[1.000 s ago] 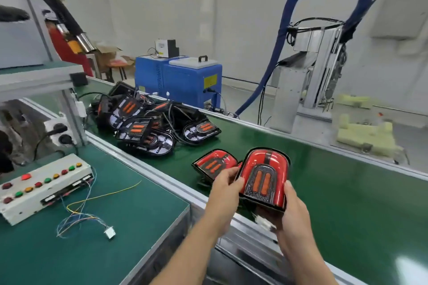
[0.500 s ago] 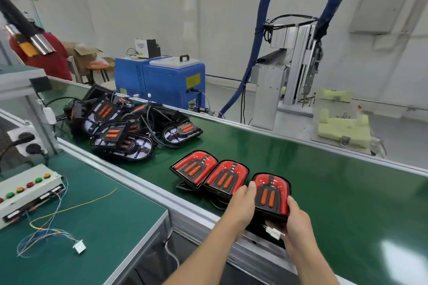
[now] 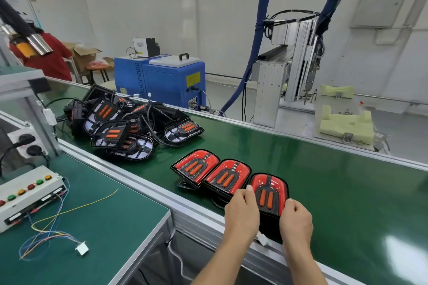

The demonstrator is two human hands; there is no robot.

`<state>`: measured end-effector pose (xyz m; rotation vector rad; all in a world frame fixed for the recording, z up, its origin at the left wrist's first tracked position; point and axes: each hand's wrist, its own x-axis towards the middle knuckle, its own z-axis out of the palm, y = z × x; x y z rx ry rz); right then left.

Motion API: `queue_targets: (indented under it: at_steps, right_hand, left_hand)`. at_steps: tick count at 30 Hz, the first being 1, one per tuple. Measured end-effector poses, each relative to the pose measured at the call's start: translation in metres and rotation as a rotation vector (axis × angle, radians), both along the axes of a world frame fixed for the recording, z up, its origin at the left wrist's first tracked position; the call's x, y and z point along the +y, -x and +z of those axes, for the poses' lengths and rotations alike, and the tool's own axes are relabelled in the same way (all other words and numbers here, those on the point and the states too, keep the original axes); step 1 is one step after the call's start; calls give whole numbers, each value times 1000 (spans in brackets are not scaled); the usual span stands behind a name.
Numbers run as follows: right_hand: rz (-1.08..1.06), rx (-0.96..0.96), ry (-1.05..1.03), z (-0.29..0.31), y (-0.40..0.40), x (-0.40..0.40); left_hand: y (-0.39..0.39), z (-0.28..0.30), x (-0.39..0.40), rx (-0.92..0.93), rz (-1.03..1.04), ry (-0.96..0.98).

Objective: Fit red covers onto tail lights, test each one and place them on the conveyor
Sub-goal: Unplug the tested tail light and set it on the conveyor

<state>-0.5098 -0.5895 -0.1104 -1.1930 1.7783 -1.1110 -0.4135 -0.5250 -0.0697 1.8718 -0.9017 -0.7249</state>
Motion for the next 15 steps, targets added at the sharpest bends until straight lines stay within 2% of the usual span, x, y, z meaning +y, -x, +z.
queue_targets:
  at_steps: [5,8,15]
  right_hand:
    - [15,87,16,-5,-4,2]
    - [69,158,-9,-9,-4,1]
    - [81,289,50,-7,0,1]
  left_hand:
    - [3,-2,8,2,96,-9]
    - [2,-4,12,72,136,-11]
    - [-8,-5,21,171,-80,-33]
